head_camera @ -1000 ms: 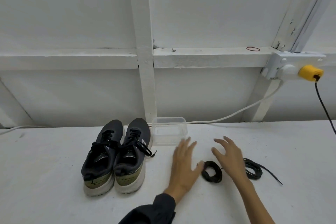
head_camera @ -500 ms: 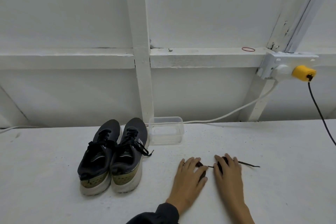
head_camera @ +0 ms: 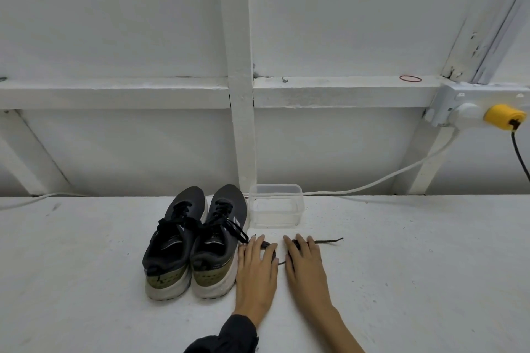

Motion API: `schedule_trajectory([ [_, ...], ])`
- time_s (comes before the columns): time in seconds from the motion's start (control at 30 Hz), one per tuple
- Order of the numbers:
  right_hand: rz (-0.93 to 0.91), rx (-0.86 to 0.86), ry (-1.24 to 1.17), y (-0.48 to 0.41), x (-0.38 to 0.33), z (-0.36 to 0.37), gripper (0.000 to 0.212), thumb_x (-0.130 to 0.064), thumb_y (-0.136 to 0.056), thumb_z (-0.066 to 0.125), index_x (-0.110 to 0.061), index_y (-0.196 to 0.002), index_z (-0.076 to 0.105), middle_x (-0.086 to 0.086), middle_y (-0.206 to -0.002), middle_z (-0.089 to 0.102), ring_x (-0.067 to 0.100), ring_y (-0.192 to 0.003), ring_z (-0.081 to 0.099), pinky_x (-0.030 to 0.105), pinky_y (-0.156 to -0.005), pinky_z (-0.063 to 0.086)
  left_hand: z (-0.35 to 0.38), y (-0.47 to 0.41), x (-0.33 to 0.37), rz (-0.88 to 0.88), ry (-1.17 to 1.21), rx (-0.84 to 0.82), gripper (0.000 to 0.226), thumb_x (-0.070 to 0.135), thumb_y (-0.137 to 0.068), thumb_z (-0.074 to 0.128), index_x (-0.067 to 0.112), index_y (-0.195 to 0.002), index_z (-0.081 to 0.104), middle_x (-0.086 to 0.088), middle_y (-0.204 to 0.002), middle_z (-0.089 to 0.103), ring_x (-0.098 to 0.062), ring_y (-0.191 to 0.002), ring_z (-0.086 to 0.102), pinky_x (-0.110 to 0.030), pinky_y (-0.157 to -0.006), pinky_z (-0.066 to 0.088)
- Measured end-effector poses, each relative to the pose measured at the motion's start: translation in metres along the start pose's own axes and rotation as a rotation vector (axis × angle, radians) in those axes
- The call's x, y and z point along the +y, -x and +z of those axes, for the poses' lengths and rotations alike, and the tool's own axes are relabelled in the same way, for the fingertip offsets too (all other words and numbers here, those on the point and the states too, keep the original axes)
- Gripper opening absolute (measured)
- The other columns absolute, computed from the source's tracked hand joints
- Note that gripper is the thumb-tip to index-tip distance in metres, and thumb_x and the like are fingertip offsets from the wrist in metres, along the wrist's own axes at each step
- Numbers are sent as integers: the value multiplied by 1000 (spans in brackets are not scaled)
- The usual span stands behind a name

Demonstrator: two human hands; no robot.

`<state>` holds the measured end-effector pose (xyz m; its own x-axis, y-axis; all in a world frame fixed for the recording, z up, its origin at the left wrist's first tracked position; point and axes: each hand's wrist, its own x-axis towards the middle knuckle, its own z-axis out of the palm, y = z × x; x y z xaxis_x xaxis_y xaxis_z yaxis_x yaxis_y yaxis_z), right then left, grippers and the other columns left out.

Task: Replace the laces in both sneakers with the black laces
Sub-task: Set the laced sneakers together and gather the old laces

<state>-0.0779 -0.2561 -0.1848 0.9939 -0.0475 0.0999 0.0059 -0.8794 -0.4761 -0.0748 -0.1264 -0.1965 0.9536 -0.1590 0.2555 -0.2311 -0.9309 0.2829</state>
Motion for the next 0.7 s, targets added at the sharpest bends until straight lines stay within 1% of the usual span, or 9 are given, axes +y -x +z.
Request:
schedule_trajectory([
  [0.07, -38, -3, 85, -1, -2, -4, 52, -35, -90, 32, -22, -134, 56, 5, -128, 64, 35, -119, 61, 50, -98, 46, 0, 0, 1, -4, -12, 4, 38, 32, -94, 34, 25, -114, 65, -5, -131, 59, -24, -130, 47, -41, -108, 25],
  [0.13, -36, 12, 96, -1, 1, -7, 67, -52, -89, 17, -29, -148, 39, -5, -150, 42, 27, -142, 37, 50, -116, 19, 0, 1, 0, 7, -23, 21, 37, 33, -94, 34, 25, -115, 63, -5, -134, 57, -23, -133, 41, -41, -110, 23],
  [0.17, -21, 20, 67, 1, 4, -9, 74, -60, -86, 13, -31, -151, 32, -7, -156, 31, 24, -147, 25, 47, -118, 8, 0, 1, 0, 13, -26, 24, 37, 33, -94, 35, 25, -116, 63, -5, -135, 56, -23, -134, 38, -42, -110, 22],
  [0.27, 32, 117, 4, 0, 16, -20, 82, -72, -80, 15, -34, -151, 31, -2, -161, 23, 22, -151, 12, 41, -119, -3, -2, 2, 1, 21, -38, 12, 38, 34, -93, 36, 25, -117, 63, -5, -137, 55, -21, -135, 34, -42, -111, 20],
  [0.37, 85, 41, -22, -2, 29, -27, 94, -81, -71, 10, -37, -152, 24, -3, -163, 13, 22, -152, -1, 41, -119, -11, -2, 3, 1, 21, -61, 8, 39, 34, -93, 35, 24, -118, 64, -4, -137, 55, -21, -136, 34, -42, -113, 15],
  [0.47, 85, -47, -17, -1, 31, -27, 100, -84, -65, 11, -38, -153, 18, -4, -164, 8, 20, -151, -4, 41, -121, -5, -2, 4, 1, 17, -80, -8, 41, 35, -93, 34, 23, -119, 64, -4, -135, 57, -22, -134, 39, -42, -113, 15],
  [0.57, 82, -45, 93, 4, 24, -22, 94, -81, -68, 19, -36, -150, 30, -3, -158, 27, 21, -148, 18, 47, -119, 10, -4, 5, 3, 19, -80, -15, 42, 34, -93, 34, 23, -119, 65, -4, -134, 58, -24, -132, 48, -43, -111, 20],
  [0.63, 68, -6, 142, 4, 17, -22, 80, -73, -72, 35, -31, -137, 54, 1, -139, 53, 24, -129, 49, 52, -104, 35, -5, 6, 3, 22, -74, -5, 41, 34, -93, 35, 22, -119, 64, -4, -134, 58, -23, -131, 49, -42, -111, 19],
  [0.7, 38, 10, 173, 3, 13, -21, 69, -66, -71, 44, -23, -119, 68, 4, -118, 66, 25, -104, 64, 46, -82, 49, -6, 7, 3, 21, -65, 11, 41, 32, -92, 34, 22, -119, 64, -4, -133, 58, -23, -130, 49, -40, -111, 20],
])
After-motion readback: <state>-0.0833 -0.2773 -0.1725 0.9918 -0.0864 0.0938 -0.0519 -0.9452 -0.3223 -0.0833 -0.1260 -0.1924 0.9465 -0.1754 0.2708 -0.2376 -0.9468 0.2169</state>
